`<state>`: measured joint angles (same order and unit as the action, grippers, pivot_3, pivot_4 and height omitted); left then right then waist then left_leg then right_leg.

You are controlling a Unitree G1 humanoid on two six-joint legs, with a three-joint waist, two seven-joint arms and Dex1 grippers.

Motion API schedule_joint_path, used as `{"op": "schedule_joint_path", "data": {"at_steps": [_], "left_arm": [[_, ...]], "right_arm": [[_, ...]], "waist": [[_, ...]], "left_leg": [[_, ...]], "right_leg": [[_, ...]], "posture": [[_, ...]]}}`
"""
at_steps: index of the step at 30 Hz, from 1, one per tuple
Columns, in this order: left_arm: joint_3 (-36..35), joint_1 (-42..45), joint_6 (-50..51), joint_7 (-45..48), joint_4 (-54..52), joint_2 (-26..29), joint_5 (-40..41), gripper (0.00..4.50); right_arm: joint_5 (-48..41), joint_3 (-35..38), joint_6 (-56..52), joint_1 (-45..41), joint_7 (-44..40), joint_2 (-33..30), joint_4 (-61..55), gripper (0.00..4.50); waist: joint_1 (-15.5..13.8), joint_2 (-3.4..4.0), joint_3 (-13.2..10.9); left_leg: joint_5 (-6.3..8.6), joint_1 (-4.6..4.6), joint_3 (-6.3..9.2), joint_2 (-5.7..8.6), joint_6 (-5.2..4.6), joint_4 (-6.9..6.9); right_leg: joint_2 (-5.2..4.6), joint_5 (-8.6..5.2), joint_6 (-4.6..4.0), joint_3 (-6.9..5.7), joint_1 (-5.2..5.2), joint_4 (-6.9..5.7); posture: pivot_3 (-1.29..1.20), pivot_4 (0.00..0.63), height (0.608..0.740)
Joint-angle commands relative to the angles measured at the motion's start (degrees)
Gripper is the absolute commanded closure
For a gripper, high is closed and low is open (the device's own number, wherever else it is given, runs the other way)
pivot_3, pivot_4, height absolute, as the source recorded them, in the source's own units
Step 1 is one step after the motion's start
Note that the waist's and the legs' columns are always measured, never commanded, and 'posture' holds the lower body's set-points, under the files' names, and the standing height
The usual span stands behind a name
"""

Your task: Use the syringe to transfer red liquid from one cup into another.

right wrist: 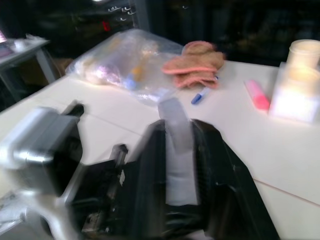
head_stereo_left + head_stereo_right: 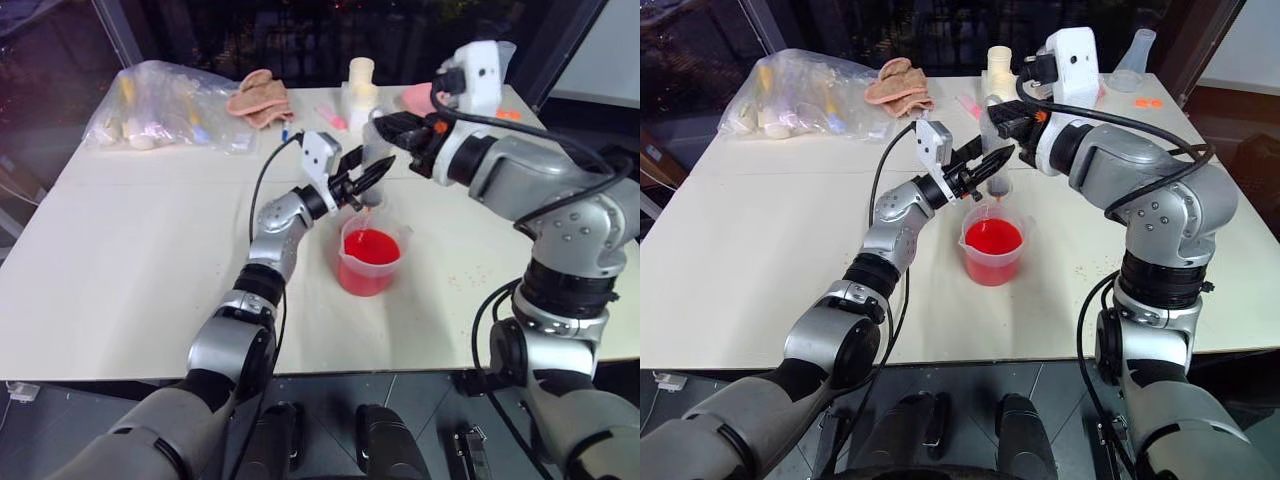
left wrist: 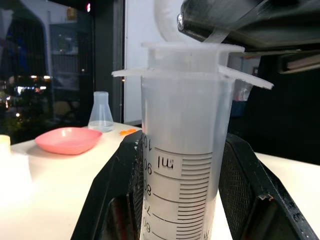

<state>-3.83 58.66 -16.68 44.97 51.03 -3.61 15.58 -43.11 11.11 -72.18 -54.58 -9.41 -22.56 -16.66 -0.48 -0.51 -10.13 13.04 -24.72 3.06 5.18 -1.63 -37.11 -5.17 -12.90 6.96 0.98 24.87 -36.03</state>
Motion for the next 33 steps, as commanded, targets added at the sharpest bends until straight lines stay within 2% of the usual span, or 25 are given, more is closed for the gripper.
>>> {"op": "schedule_joint_path", "data": {"at_steps": [1,3,15,19,23,26,31,33], "left_arm": [[-1.7,3.9,-0.9,-1.6,-6.3,-0.7,2.4,2.96],[-1.7,3.8,-0.7,-1.7,-6.6,-0.7,2.4,2.96],[-1.8,3.5,5.4,-3.0,-11.6,-0.2,4.1,2.96],[-3.2,5.8,17.1,-5.9,-15.6,1.5,7.3,2.96],[-6.2,10.3,33.7,-11.0,-18.0,5.2,12.3,2.96],[-10.5,19.0,47.6,-16.8,-13.6,11.1,15.4,2.96],[-12.0,30.8,59.5,-29.2,-0.2,18.0,11.4,2.96],[-5.2,34.7,65.5,-32.6,6.6,20.1,3.7,2.96]], "right_arm": [[-3.1,-2.0,-4.4,0.2,-3.2,0.3,-0.1,1.76],[-3.3,-1.1,-4.8,-0.1,-3.8,-1.0,-0.4,0.76],[-7.9,11.4,-10.4,0.2,-6.8,-13.1,-4.5,0.76],[-7.8,13.8,-11.4,1.3,-5.4,-14.3,-5.0,0.76],[-7.5,14.8,-11.7,3.0,-4.3,-14.3,-5.5,0.76],[-7.3,15.5,-11.8,4.2,-3.3,-14.0,-5.6,0.76],[-7.2,15.2,-11.1,5.2,-2.5,-13.3,-5.4,0.76],[-6.8,14.7,-10.5,5.3,-2.3,-12.9,-4.7,0.76]], "waist": [[0.0,0.00,0.0],[-0.1,0.00,0.0],[-0.2,0.00,0.0],[0.0,0.00,0.0],[0.1,0.00,0.0],[0.0,-0.02,0.0],[0.1,0.00,0.0],[-0.1,0.00,0.0]], "left_leg": [[0.00,0.00,0.00,0.00,0.00,0.00],[0.00,0.00,0.00,0.00,0.00,-0.01],[0.01,-0.01,0.00,0.03,0.00,0.00],[0.00,-0.01,-0.02,-0.01,0.00,-0.01],[0.00,-0.02,-0.01,-0.02,0.00,-0.04],[0.00,-0.04,0.00,-0.02,0.00,-0.05],[0.00,-0.04,-0.01,-0.01,0.00,-0.06],[0.00,-0.01,-0.01,0.00,0.00,-0.06]], "right_leg": [[0.00,0.00,0.00,0.00,0.00,0.00],[0.00,0.00,0.00,0.00,0.00,0.00],[-0.17,0.00,0.00,-0.02,-0.03,0.04],[-0.12,-0.01,0.00,0.00,-0.01,0.02],[-0.06,-0.01,0.00,0.01,-0.01,-0.01],[0.05,-0.01,0.00,0.01,0.01,-0.02],[0.08,-0.01,0.02,-0.01,0.03,-0.10],[0.09,-0.01,0.02,-0.02,0.00,-0.10]], "posture": [[0.00,0.150,0.740],[0.00,0.150,0.740],[0.00,0.150,0.740],[0.00,0.150,0.740],[0.00,0.150,0.740],[0.00,0.150,0.740],[0.00,0.150,0.740],[0.00,0.150,0.740]]}}
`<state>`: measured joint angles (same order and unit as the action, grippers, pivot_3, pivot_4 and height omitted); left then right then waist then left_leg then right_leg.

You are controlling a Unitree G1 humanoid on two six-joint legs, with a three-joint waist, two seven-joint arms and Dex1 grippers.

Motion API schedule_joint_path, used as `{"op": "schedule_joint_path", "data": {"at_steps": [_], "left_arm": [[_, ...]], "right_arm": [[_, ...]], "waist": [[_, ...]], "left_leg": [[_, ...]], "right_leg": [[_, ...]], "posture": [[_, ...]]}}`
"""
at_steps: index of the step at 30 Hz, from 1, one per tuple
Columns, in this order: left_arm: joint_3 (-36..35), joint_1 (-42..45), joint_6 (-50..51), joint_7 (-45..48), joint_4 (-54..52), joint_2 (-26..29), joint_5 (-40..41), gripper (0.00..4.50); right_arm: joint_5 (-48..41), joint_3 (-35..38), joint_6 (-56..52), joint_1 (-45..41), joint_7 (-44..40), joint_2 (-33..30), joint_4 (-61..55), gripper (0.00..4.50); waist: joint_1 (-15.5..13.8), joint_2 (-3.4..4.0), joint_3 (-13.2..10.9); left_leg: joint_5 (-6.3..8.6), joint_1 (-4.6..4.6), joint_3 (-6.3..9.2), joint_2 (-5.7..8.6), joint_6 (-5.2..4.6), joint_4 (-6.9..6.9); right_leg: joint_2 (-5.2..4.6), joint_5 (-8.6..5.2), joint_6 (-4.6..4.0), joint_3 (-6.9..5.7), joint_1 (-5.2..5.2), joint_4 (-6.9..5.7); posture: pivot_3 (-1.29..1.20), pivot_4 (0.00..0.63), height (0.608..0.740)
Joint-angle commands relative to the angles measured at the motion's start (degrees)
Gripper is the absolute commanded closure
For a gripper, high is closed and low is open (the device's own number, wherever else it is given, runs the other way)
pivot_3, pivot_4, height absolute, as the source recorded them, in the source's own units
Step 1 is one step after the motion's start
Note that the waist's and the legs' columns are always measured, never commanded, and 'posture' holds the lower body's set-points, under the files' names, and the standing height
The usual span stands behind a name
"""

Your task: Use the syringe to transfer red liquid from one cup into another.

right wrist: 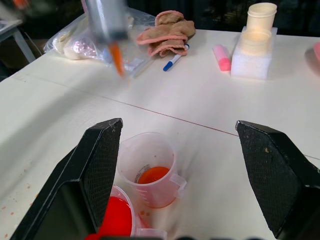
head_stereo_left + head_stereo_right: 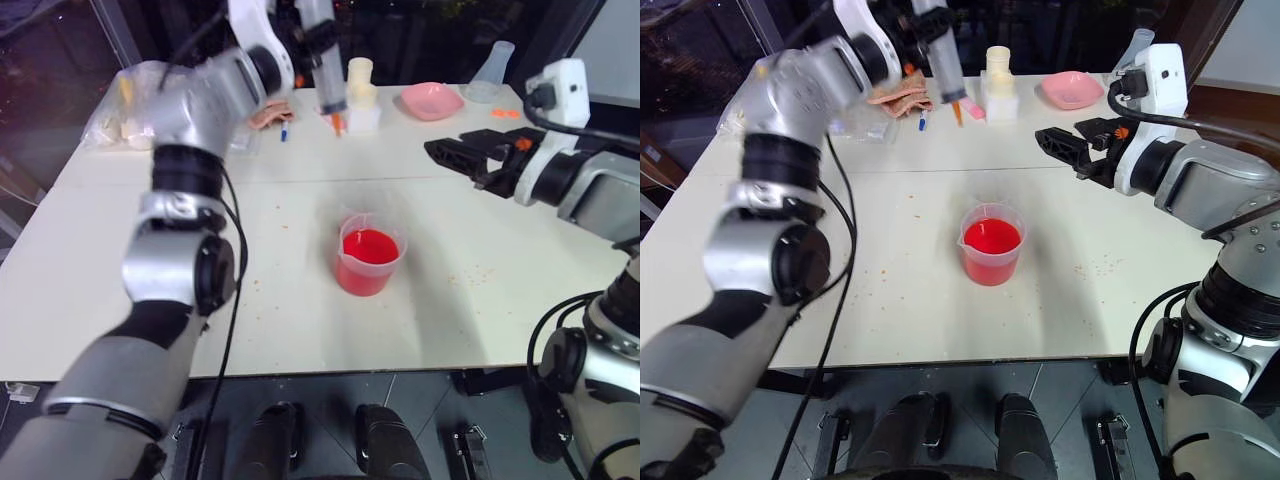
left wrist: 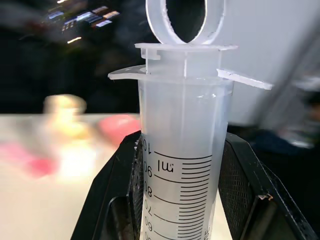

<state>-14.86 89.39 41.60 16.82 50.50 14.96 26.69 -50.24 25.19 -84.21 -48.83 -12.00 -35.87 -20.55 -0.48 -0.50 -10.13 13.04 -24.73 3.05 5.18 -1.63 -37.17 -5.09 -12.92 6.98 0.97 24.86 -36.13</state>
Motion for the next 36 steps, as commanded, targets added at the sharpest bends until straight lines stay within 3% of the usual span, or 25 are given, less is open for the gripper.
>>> {"op": "schedule_joint_path", "data": {"at_steps": [1,8,12,23,36], "left_arm": [[8.6,5.6,10.4,-5.7,10.2,2.1,-10.7,2.96],[12.1,8.6,20.6,-13.1,20.1,1.2,-18.5,2.96],[13.6,6.2,28.5,-11.9,21.0,-0.6,-20.4,2.96],[1.0,4.6,40.3,-25.1,21.6,-2.6,-18.1,2.96],[-5.9,-2.4,43.4,-33.3,16.8,-6.0,-18.7,2.96]], "right_arm": [[0.5,0.3,1.8,-0.3,0.3,0.5,-0.5,0.76],[1.6,-1.2,3.3,0.0,0.2,0.7,0.3,0.76],[2.0,-1.6,3.5,0.1,0.1,0.7,0.5,0.76],[2.0,-2.3,3.4,0.5,-0.1,1.1,0.2,0.76],[2.3,-2.4,3.7,0.6,0.1,1.5,0.3,0.76]], "waist": [[-0.1,0.00,0.0],[0.0,-0.05,0.0],[-0.1,-0.05,0.0],[-0.1,-0.05,0.0],[-0.2,-0.05,0.0]], "left_leg": [[0.00,0.00,0.00,0.01,0.00,-0.02],[-0.01,0.00,-0.02,0.02,0.03,0.07],[-0.01,-0.02,-0.02,0.02,0.05,0.08],[-0.04,-0.04,-0.03,0.02,0.13,0.10],[-0.10,-0.18,-0.03,0.04,0.25,0.10]], "right_leg": [[0.00,0.00,0.00,-0.01,-0.01,0.00],[-0.01,0.00,0.01,0.03,0.11,-0.07],[-0.03,0.00,0.01,0.06,0.12,-0.06],[-0.21,0.00,0.01,0.10,0.17,-0.07],[-0.28,0.00,0.00,0.12,0.32,-0.11]], "posture": [[0.00,0.150,0.740],[0.00,0.150,0.740],[0.00,0.150,0.740],[0.00,0.150,0.740],[0.00,0.150,0.740]]}}
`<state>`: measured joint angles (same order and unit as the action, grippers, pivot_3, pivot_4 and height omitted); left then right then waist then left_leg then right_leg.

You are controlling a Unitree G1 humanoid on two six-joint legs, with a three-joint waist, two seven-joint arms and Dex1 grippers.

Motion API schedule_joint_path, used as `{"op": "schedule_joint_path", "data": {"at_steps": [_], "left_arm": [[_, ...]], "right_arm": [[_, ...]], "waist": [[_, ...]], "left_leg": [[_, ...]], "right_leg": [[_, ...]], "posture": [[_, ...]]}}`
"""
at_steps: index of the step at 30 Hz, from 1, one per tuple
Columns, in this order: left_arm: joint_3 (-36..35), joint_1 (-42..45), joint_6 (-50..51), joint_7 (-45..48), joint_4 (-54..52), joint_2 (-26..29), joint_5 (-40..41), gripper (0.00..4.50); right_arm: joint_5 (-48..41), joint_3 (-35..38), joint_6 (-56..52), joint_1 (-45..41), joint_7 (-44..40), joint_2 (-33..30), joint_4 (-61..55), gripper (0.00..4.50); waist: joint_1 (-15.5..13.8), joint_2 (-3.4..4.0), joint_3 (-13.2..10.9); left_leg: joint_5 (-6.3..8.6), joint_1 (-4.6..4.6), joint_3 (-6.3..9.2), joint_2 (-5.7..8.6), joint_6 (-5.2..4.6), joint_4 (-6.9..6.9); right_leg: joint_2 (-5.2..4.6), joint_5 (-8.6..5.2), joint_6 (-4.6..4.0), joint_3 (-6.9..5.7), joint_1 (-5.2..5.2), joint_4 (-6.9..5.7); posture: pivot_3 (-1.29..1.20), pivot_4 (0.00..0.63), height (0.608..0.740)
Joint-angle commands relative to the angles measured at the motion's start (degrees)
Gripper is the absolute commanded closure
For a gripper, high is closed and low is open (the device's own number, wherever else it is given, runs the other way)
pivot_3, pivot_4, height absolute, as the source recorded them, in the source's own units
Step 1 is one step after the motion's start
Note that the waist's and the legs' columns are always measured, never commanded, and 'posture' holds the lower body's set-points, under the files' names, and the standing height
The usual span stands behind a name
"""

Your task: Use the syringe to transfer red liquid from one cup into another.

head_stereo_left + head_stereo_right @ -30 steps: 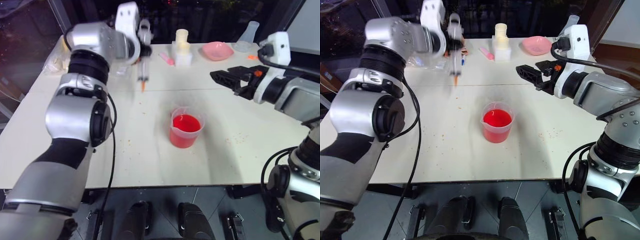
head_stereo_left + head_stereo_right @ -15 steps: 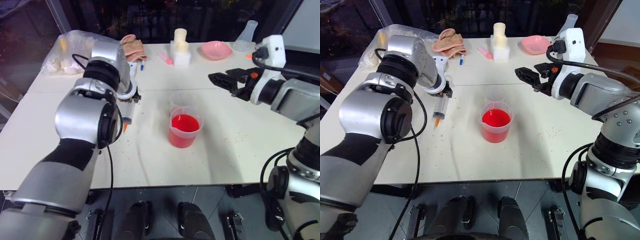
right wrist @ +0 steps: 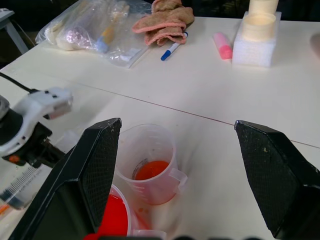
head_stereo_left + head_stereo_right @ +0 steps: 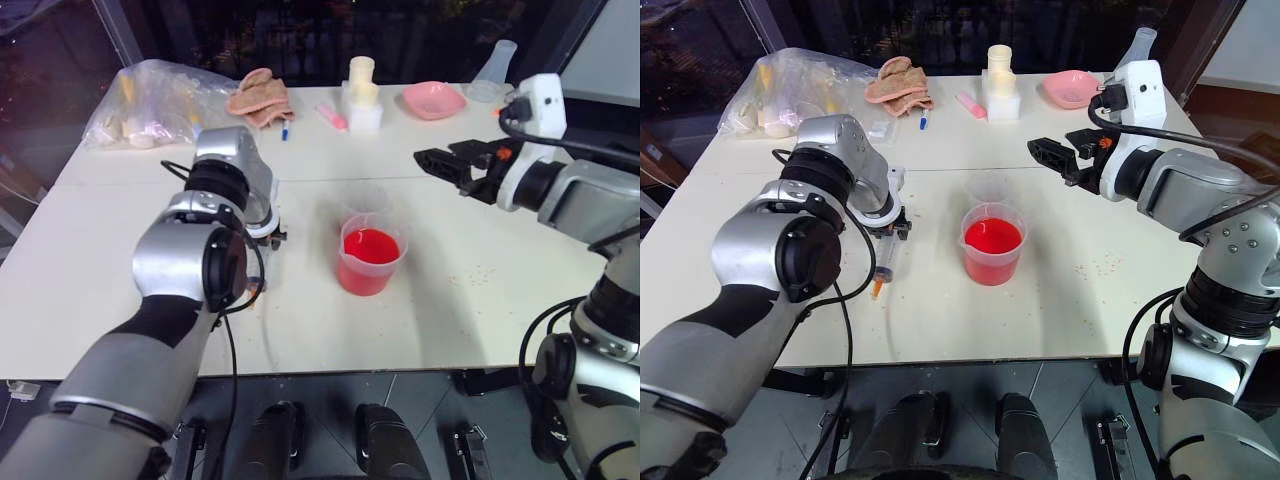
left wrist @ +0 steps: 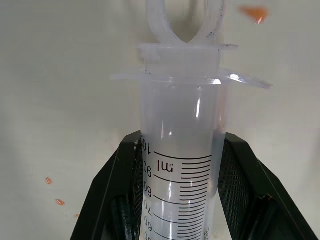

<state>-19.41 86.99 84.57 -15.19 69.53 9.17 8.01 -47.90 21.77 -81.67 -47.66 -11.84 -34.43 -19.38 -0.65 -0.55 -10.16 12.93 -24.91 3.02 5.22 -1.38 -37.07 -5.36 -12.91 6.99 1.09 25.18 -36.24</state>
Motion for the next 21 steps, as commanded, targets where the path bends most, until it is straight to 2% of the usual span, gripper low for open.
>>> {"op": "schedule_joint_path", "data": {"at_steps": [1,2,3,5,9,10,15,19,21], "left_arm": [[-1.6,-0.3,0.6,-1.4,-2.8,-0.6,0.0,2.50],[-2.0,-0.5,1.0,-1.8,-3.0,-0.8,-0.1,2.02],[-2.3,-0.7,1.4,-2.2,-3.5,-1.0,-0.2,1.83],[-3.1,-1.0,2.4,-2.7,-4.6,-1.4,-0.3,1.14],[-3.9,-1.2,4.7,-2.9,-7.8,-1.7,-0.5,0.17],[-3.9,-1.3,6.0,-2.2,-9.3,-1.7,-0.4,0.04],[-0.5,-0.2,7.9,1.8,-12.4,0.2,1.3,0.04],[2.6,3.0,7.9,6.6,-12.5,4.2,5.2,0.04],[1.5,3.0,7.9,7.4,-17.4,5.9,8.3,0.04]], "right_arm": [[0.0,1.1,1.0,-0.6,0.0,0.1,-0.9,0.71],[0.0,1.1,1.0,-0.6,0.1,0.1,-1.0,0.69],[0.0,1.2,0.9,-0.6,0.1,0.2,-1.1,0.69],[0.0,1.3,0.8,-0.5,0.3,0.2,-1.2,0.69],[0.0,1.5,0.7,-0.3,0.3,0.1,-1.4,0.69],[0.0,1.5,0.7,-0.2,0.2,0.1,-1.4,0.69],[0.2,1.4,1.0,-0.1,-0.2,-0.4,-0.9,0.69],[0.5,1.1,1.5,-0.1,-0.7,-0.5,-0.4,0.69],[0.7,0.6,2.0,-0.1,-1.3,-0.6,0.2,0.69]], "waist": [[0.0,0.00,0.0],[0.0,0.00,0.0],[0.0,0.00,0.0],[0.0,0.00,0.0],[0.0,0.00,0.0],[0.0,0.00,0.0],[0.1,0.01,0.0],[0.2,0.01,0.0],[0.1,0.01,0.0]], "left_leg": [[0.00,-0.01,0.00,0.00,0.00,0.00],[0.00,-0.01,0.00,0.00,0.00,0.00],[0.00,-0.01,0.00,0.00,0.01,0.00],[-0.01,-0.03,0.00,0.01,0.02,0.00],[-0.02,-0.05,0.00,0.01,0.03,-0.01],[-0.02,-0.07,0.00,0.01,0.03,-0.01],[-0.05,-0.13,0.00,0.01,0.08,-0.02],[-0.08,-0.20,0.00,0.01,0.12,-0.03],[-0.10,-0.25,0.01,0.01,0.16,-0.04]], "right_leg": [[0.00,0.00,0.00,0.00,0.01,0.00],[-0.01,0.00,0.00,0.00,0.01,0.00],[-0.01,0.00,0.00,0.00,0.01,0.00],[-0.01,0.00,0.00,0.00,0.03,0.00],[-0.01,0.00,0.00,0.00,0.04,0.00],[-0.01,0.00,0.00,0.00,0.06,0.00],[-0.01,0.00,-0.01,0.01,0.14,-0.03],[0.00,0.01,-0.01,0.02,0.23,-0.05],[-0.01,0.01,-0.01,0.02,0.26,-0.05]], "posture": [[0.00,0.150,0.740],[0.00,0.150,0.740],[0.00,0.150,0.740],[0.00,0.150,0.740],[0.00,0.150,0.740],[0.00,0.150,0.740],[0.00,0.150,0.740],[0.00,0.150,0.740],[0.00,0.150,0.740]]}}
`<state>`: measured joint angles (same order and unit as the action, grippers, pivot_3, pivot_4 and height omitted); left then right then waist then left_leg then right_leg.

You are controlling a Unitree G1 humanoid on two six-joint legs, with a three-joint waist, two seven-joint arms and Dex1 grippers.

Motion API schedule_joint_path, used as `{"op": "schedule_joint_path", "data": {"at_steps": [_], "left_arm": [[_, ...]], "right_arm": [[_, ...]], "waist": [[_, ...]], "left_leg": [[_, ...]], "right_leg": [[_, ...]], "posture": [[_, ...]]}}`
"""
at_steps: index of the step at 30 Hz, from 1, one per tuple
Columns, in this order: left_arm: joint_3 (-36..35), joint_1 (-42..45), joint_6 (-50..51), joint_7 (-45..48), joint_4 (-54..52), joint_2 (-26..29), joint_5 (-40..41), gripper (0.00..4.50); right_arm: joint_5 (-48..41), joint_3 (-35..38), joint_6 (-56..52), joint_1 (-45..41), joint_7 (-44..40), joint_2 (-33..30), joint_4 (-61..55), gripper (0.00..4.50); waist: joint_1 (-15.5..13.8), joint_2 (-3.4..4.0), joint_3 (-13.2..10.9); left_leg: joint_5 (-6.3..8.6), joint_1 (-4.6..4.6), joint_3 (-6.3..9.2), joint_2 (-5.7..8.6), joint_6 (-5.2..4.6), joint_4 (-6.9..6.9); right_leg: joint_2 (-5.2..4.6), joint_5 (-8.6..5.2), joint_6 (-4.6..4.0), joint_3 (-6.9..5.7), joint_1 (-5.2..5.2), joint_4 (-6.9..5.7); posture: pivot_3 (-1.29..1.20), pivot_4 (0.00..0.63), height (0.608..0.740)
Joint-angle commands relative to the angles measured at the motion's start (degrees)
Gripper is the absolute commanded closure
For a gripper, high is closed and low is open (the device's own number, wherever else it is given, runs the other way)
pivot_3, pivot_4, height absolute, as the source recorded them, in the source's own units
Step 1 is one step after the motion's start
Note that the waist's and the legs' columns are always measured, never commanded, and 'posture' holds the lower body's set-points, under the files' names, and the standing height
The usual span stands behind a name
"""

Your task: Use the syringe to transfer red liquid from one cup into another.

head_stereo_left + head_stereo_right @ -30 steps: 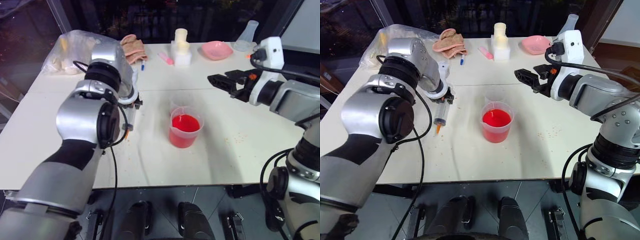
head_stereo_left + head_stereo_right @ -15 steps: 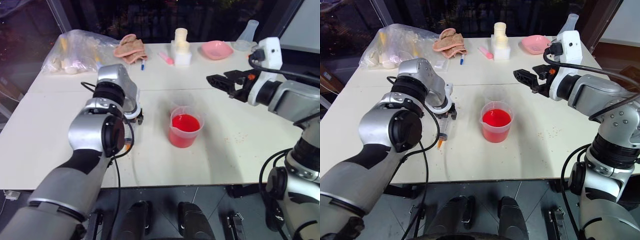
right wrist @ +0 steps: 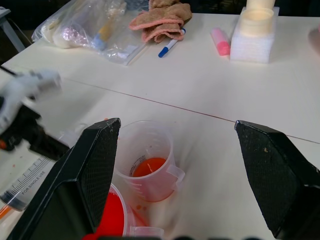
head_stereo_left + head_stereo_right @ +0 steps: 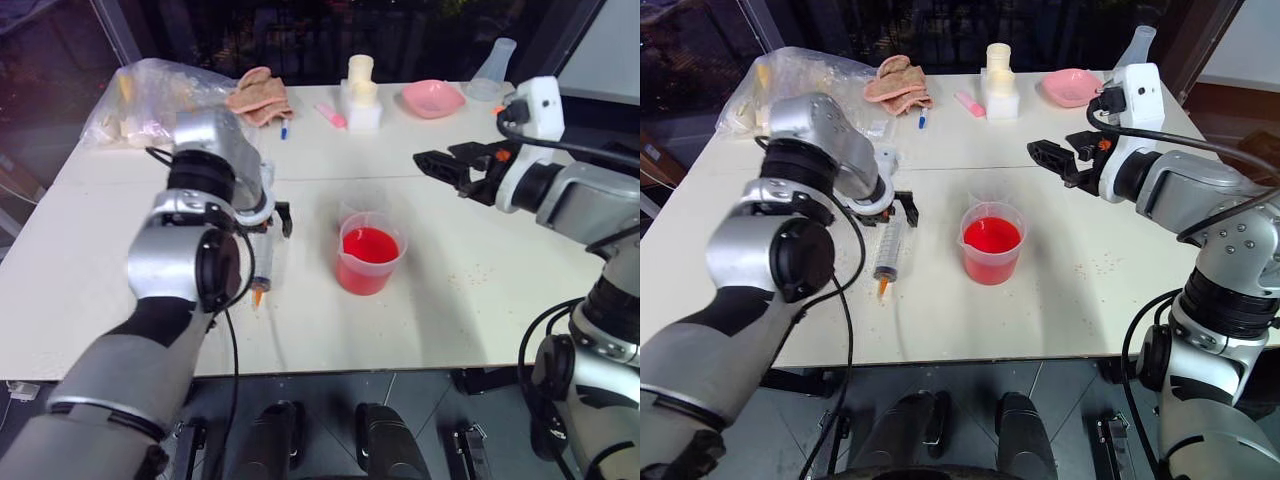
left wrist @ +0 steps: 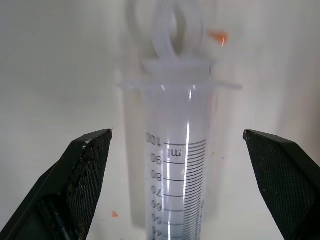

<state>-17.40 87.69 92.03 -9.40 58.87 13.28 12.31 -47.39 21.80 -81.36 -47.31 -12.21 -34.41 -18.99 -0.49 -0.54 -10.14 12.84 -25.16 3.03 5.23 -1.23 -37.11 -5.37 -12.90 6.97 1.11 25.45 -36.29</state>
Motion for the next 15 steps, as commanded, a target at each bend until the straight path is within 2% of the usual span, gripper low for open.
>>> {"op": "schedule_joint_path", "data": {"at_steps": [1,3,6,10,13,15], "left_arm": [[-1.5,1.9,0.5,1.6,-9.5,2.3,5.4,0.04],[-4.9,-4.9,0.5,2.9,-29.7,0.9,7.1,0.04],[-3.7,-15.1,0.0,7.7,-48.4,1.1,10.4,0.04],[-3.3,-26.2,-1.4,15.4,-62.4,3.8,15.5,0.04],[-2.6,-31.5,-1.1,19.3,-67.9,6.2,17.8,0.04],[-1.2,-36.0,-1.4,23.5,-71.9,10.4,19.8,0.04]], "right_arm": [[0.2,0.3,1.9,-0.4,-1.2,-0.7,0.1,0.69],[0.4,-0.7,2.7,-0.7,-2.5,-1.1,1.0,0.69],[1.8,-4.5,5.6,-0.1,-6.4,-3.1,2.3,0.69],[3.0,-9.6,9.3,1.8,-13.9,-8.2,1.9,0.69],[4.0,-12.2,13.1,3.7,-20.3,-12.9,1.3,0.69],[5.3,-14.0,16.4,5.0,-25.8,-17.1,1.8,0.69]], "waist": [[0.0,0.00,0.0],[0.0,0.02,0.0],[0.2,0.07,0.0],[0.4,0.08,0.0],[0.3,0.06,0.0],[0.2,0.07,0.0]], "left_leg": [[0.00,0.00,0.00,0.00,0.00,0.00],[0.00,-0.03,0.01,0.00,0.00,0.00],[-0.04,-0.04,-0.02,-0.01,0.09,0.03],[-0.13,-0.05,0.01,-0.02,0.21,0.00],[-0.14,-0.05,0.00,-0.02,0.22,-0.05],[-0.13,-0.05,0.00,-0.02,0.20,-0.07]], "right_leg": [[-0.01,0.00,0.00,0.01,0.00,0.00],[-0.03,0.00,0.00,0.01,0.00,0.02],[-0.07,0.01,-0.01,0.07,0.01,0.05],[0.01,0.01,-0.02,0.06,0.02,0.02],[0.03,0.01,-0.03,0.05,0.01,0.03],[0.03,0.01,-0.03,0.04,-0.02,0.05]], "posture": [[0.00,0.150,0.740],[0.00,0.150,0.740],[0.00,0.150,0.740],[0.00,0.150,0.740],[0.00,0.150,0.740],[0.00,0.150,0.740]]}}
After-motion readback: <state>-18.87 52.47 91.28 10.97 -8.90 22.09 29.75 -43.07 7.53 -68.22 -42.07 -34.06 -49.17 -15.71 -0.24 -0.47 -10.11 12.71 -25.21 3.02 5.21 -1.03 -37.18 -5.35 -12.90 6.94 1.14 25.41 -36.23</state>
